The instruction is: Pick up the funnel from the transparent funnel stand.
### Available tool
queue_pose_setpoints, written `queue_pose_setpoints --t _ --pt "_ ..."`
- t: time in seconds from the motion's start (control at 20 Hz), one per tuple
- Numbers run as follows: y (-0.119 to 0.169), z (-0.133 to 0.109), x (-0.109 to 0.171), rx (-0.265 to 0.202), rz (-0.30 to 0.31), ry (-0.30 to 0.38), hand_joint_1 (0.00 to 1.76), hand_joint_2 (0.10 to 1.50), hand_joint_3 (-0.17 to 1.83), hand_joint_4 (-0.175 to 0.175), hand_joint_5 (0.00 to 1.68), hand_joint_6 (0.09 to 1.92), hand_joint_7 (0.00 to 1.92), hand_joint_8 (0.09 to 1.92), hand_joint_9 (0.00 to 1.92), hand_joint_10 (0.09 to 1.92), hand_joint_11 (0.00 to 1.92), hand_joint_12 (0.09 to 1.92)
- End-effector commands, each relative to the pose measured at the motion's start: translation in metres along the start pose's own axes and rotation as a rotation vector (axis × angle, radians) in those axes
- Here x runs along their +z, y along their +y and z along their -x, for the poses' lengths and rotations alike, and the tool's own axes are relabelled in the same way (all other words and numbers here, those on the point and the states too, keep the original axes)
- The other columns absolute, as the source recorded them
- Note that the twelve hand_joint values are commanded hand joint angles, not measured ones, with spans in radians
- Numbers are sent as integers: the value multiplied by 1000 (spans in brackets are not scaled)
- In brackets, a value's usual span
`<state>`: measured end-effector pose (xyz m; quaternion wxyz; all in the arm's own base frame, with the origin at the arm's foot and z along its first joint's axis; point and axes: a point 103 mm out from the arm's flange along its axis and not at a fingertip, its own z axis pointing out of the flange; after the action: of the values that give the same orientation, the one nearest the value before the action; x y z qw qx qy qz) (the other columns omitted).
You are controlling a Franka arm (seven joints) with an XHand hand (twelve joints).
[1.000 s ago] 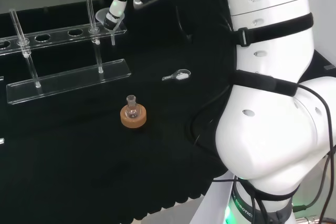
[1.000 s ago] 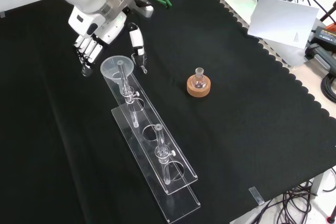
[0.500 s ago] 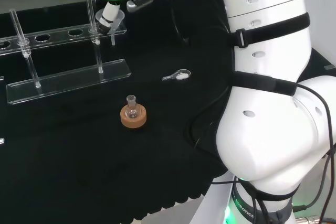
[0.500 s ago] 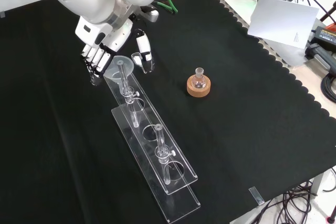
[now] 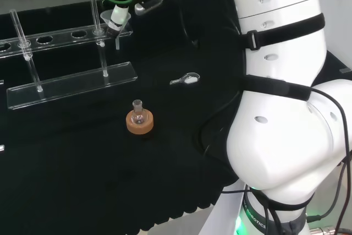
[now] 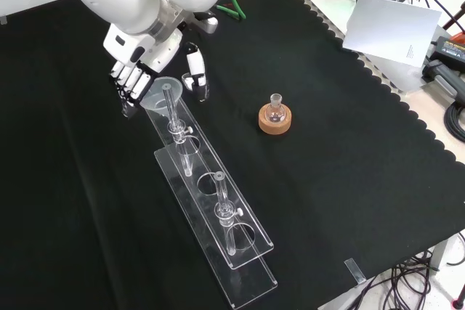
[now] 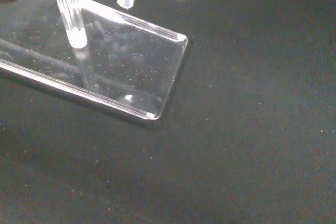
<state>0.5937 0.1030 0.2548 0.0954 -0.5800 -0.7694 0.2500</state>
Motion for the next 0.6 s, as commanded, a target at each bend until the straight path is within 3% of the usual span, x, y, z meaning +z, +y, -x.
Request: queue_pose_setpoints --t 0.05,0.6 --pt "-1 16 3 42 21 -6 642 672 25 2 110 87 151 638 127 878 0 1305" --pt "0 24 9 83 52 62 689 682 50 7 330 87 461 576 295 815 0 1403"
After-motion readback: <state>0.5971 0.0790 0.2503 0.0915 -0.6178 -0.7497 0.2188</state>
